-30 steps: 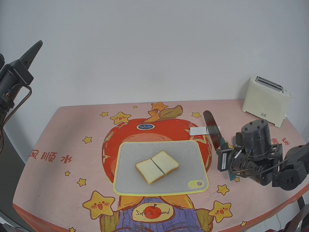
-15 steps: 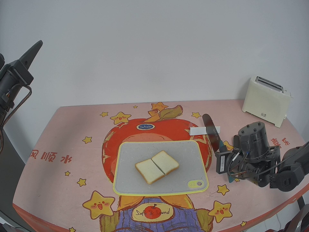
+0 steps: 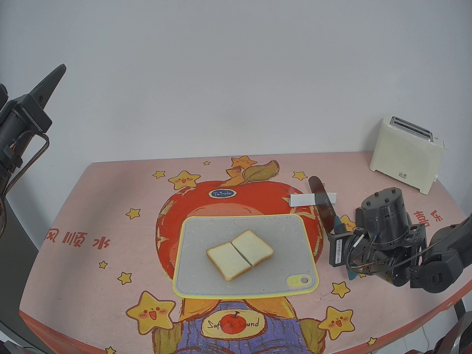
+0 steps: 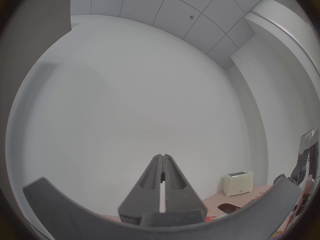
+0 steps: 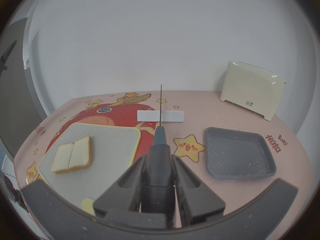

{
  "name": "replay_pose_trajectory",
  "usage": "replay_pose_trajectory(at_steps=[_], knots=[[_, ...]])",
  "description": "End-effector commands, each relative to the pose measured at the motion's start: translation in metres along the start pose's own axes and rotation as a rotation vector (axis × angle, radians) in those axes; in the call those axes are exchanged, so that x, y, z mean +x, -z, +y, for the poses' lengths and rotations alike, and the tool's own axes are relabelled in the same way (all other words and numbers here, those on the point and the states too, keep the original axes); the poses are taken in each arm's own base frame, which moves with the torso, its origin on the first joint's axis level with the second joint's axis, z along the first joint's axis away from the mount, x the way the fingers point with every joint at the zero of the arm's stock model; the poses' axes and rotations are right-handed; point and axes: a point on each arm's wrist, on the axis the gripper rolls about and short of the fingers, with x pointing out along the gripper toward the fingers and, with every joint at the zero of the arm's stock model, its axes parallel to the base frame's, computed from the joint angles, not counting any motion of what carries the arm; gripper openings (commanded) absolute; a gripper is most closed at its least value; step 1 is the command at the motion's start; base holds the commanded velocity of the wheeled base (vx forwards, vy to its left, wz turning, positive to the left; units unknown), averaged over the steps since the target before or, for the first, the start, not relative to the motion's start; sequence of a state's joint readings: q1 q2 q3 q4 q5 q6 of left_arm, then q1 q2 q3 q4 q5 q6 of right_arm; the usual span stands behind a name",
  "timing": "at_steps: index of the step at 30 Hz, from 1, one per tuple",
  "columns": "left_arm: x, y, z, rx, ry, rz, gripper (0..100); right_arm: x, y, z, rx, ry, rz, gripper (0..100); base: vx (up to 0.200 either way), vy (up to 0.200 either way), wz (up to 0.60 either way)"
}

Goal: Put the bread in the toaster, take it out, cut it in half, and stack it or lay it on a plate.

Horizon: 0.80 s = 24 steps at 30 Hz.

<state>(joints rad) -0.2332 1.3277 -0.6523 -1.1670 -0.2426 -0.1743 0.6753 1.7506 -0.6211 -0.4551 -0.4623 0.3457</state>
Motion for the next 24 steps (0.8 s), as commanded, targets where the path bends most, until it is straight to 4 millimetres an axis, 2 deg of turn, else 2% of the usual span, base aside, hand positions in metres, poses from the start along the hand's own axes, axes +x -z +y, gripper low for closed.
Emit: replay_pose_trajectory(at_steps=[1, 22, 23, 24], knots=[[0.0003, -0.0001, 0.0001, 0.000, 0.000, -0.001, 0, 0.0021, 0.0016, 0.0004, -0.003, 0.004, 0.008, 0, 0.000, 0.000, 0.00], [-0.0001, 0.0007, 0.0001, -0.001, -0.001, 0.002, 0, 0.0010, 0.0013, 0.0007, -0.003, 0.007, 0.001, 0, 0.000, 0.000, 0.00], [-0.0001, 0.0007, 0.0001, -0.001, -0.001, 0.002, 0, 0.0006, 0.0011, 0.0006, -0.002, 0.007, 0.000, 100, 0.000, 0.000, 0.00], [-0.0001, 0.0007, 0.0001, -0.001, -0.001, 0.002, 0, 0.0001, 0.0009, 0.0009, -0.002, 0.004, -0.001, 100, 0.000, 0.000, 0.00]])
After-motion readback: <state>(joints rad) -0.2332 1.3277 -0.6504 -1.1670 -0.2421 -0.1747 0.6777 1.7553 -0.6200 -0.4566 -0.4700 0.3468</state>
